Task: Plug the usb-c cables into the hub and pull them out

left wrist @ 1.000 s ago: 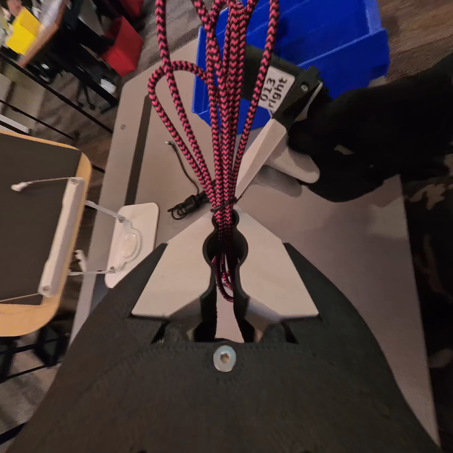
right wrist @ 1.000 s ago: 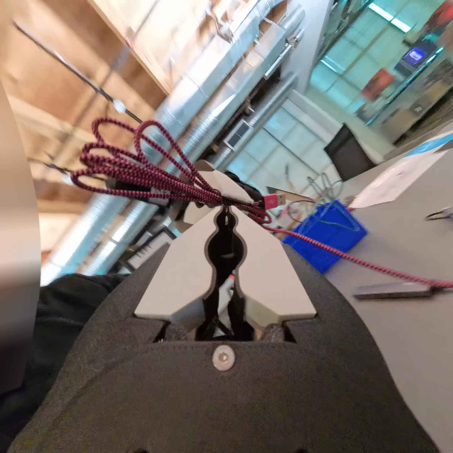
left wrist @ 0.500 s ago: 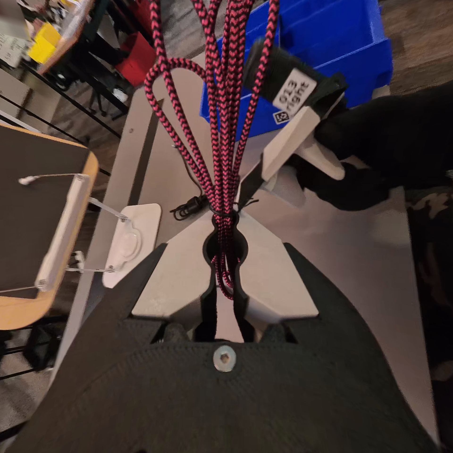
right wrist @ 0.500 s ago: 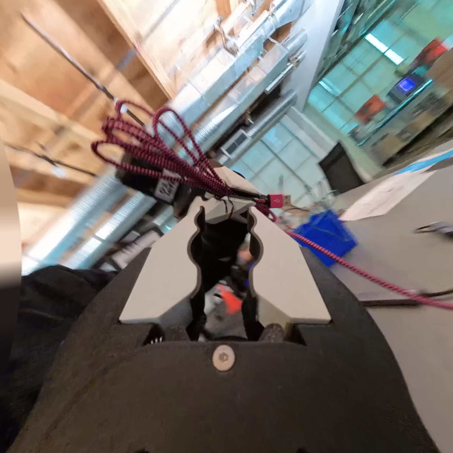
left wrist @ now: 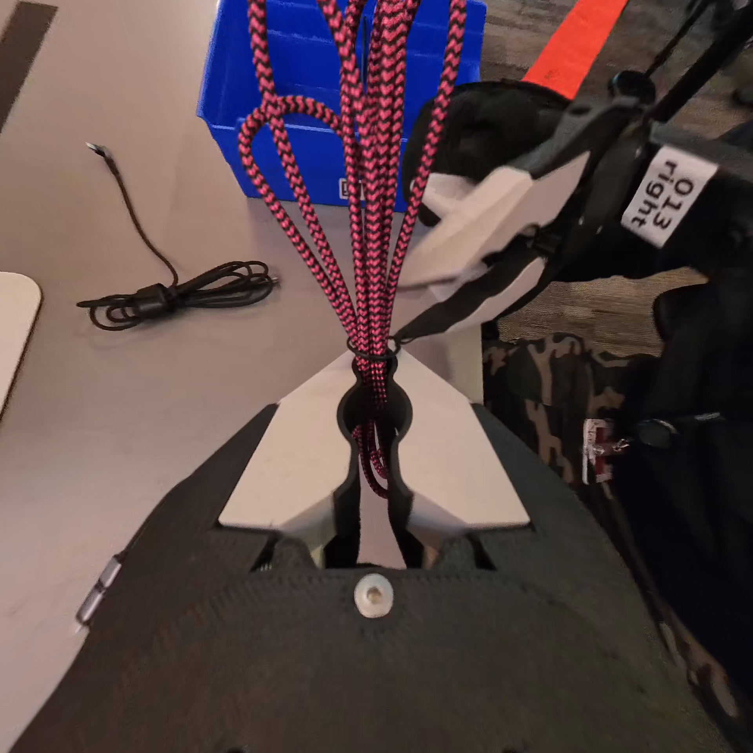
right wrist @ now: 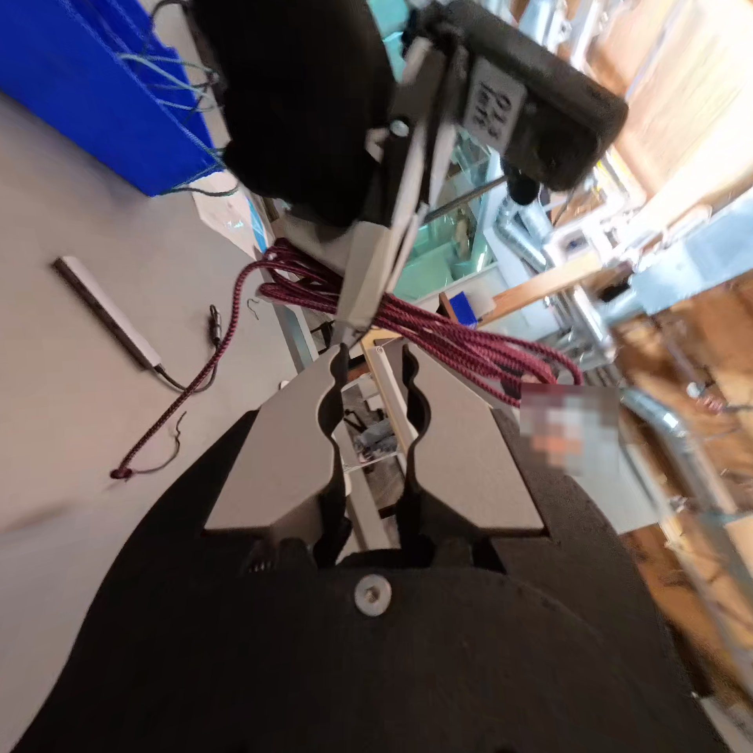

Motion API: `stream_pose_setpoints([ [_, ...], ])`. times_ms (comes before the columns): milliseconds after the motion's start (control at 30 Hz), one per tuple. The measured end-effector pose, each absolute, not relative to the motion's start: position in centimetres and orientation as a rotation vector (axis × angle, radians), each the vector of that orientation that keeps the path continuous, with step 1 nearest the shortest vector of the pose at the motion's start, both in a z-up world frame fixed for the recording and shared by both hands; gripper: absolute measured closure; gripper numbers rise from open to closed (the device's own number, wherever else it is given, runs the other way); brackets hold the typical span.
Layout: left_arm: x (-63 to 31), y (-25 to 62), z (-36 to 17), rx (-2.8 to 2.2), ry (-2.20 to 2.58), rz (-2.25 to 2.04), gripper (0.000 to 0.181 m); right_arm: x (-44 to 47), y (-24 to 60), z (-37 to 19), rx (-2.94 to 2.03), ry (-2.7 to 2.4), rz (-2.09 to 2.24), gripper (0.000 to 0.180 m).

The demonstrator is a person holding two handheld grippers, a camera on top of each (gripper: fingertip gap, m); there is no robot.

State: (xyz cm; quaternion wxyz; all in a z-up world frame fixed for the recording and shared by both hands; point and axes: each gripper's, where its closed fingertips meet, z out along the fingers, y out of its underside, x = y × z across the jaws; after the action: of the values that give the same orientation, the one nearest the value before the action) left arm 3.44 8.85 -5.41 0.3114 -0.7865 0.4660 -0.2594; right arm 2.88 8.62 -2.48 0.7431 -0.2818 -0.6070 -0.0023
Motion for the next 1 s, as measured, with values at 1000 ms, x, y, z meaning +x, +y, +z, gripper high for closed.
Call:
stream_pose_setpoints([
  [1000, 3.9, 9.8, -4.3, -1.897, 1.29, -0.406, 0.179, 3.4, 8.8, -1.8, -1.247, -0.921, 1.661, 0.18],
])
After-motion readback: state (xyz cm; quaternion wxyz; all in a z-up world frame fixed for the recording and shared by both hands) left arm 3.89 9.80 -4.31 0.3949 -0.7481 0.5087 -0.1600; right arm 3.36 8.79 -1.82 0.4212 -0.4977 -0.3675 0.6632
